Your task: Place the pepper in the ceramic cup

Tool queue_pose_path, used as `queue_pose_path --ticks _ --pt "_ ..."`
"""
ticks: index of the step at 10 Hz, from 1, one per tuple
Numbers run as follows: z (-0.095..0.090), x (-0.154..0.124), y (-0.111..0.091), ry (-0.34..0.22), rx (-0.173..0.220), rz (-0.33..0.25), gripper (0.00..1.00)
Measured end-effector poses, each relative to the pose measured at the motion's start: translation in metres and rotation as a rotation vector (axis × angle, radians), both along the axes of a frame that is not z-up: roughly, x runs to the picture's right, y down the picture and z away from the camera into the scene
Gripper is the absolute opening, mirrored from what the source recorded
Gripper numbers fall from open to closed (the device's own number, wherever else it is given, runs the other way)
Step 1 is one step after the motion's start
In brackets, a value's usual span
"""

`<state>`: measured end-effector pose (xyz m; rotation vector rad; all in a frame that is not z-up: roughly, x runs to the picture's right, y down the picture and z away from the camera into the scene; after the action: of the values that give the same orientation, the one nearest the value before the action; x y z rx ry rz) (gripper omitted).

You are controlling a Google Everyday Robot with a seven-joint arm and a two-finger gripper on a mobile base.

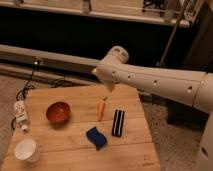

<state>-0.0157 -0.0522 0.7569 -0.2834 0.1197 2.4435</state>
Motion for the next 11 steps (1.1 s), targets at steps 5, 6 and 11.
queue_pose_path --ticks 5,6,11 --pt "0.033 0.013 0.028 0.04 -0.133 0.358 0.8" --pt "0.045 0.01 0.044 0.041 -0.19 0.419 0.8" --pt "0.072 -0.006 0.09 -0.002 -0.311 0.331 0.8"
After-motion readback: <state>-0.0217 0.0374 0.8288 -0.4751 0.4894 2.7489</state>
